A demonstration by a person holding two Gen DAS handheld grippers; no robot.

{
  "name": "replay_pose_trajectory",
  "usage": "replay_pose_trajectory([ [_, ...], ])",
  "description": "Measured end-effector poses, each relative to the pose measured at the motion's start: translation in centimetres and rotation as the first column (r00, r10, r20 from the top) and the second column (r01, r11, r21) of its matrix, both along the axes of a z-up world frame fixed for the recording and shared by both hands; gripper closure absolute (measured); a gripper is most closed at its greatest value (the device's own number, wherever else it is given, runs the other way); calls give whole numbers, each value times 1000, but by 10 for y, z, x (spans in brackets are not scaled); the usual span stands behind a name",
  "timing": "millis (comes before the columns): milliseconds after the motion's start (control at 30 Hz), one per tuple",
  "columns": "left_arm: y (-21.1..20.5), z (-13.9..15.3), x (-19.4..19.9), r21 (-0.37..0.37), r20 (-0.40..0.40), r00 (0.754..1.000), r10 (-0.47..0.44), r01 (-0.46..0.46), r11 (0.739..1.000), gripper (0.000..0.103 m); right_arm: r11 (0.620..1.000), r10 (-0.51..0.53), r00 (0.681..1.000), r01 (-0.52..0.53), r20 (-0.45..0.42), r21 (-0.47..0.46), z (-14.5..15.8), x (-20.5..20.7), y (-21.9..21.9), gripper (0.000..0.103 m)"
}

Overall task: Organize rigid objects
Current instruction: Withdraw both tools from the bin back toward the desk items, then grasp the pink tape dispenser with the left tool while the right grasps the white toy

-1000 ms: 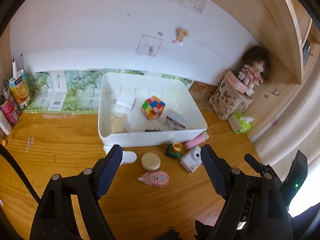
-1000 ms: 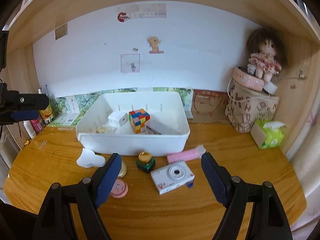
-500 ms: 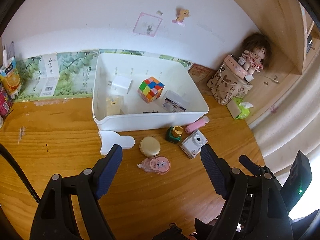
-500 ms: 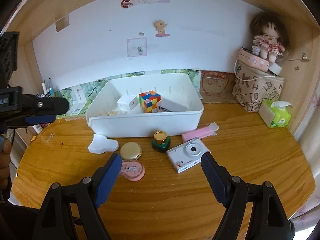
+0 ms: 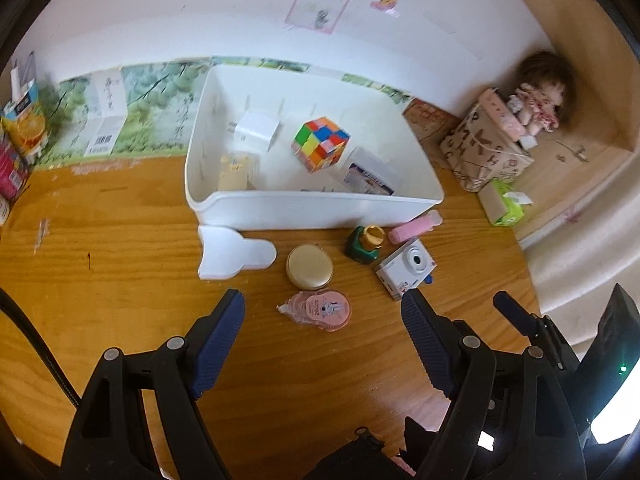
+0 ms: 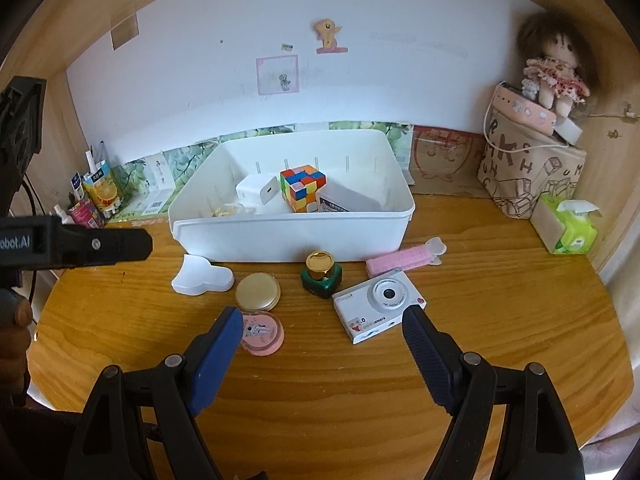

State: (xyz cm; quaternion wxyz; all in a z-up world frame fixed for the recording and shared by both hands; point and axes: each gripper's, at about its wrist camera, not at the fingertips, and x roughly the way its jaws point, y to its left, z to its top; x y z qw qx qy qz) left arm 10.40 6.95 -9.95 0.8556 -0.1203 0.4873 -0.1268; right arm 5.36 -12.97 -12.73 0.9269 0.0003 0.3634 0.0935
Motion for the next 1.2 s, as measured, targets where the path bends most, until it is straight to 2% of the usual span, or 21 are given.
replay_pose_trajectory([
  [233, -12, -12, 5, 29, -82, 994, 73, -71, 997, 20, 997, 72, 997, -72, -34, -1, -3, 21, -13, 21],
  [433, -18, -28, 9, 36, -169, 971, 169, -165, 986, 20, 989, 148, 986, -150, -81, -14, -10, 39, -24, 21],
  [733, -23, -49, 9, 36, -258, 916, 308, -310, 950, 20, 966, 252, 955, -258, -156, -16, -25, 66, -37, 21],
  [933, -31, -67, 11, 29, -316, 869, 381, -392, 919, 20, 938, 334, 914, -346, -231, -12, -41, 82, -40, 21],
  [1200, -45, -96, 22, 36, -407, 808, 427, -453, 891, 19, 913, 381, 862, -407, -335, -9, -66, 103, -46, 21],
])
